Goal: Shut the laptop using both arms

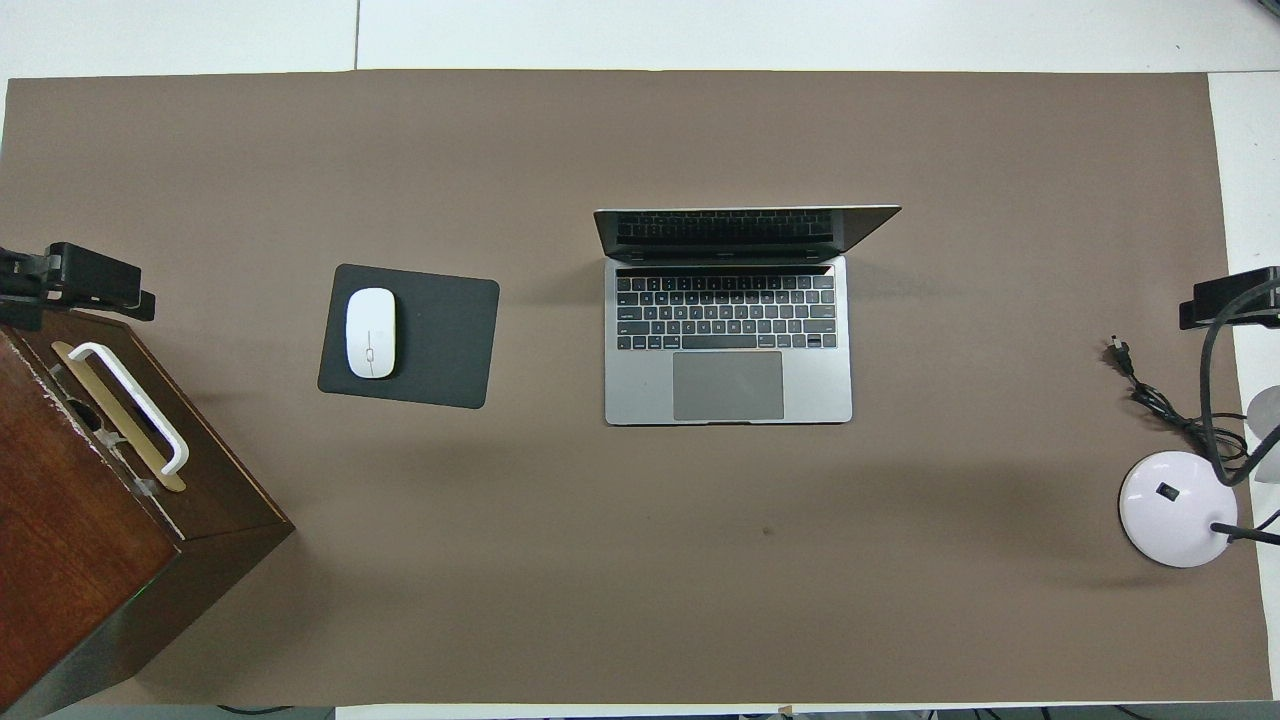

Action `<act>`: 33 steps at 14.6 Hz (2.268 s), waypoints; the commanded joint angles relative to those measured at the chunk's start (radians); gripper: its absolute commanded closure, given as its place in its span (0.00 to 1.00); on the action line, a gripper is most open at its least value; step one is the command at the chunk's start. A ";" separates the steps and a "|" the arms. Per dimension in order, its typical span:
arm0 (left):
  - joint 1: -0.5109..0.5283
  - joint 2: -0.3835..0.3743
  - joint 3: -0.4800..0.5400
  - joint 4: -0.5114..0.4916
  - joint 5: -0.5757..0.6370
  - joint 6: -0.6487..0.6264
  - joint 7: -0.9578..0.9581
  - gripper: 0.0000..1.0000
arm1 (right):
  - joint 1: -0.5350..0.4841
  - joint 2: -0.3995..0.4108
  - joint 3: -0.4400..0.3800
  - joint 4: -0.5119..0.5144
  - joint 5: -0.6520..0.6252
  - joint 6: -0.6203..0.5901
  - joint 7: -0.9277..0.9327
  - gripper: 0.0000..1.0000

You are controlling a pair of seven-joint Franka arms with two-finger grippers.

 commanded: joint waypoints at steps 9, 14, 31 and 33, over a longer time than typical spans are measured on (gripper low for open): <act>0.008 -0.021 -0.003 -0.027 0.002 0.014 0.012 0.00 | -0.019 -0.021 0.006 -0.029 0.004 0.043 -0.061 0.03; 0.005 -0.027 -0.003 -0.044 0.005 0.051 -0.014 0.00 | -0.030 -0.019 0.007 -0.029 0.002 0.057 -0.071 0.50; 0.016 -0.040 -0.005 -0.073 0.005 0.086 -0.065 1.00 | -0.035 0.074 0.010 0.026 -0.004 0.265 -0.146 1.00; 0.013 -0.037 -0.005 -0.071 0.004 0.086 -0.066 1.00 | -0.024 0.137 0.017 0.092 -0.003 0.298 -0.146 1.00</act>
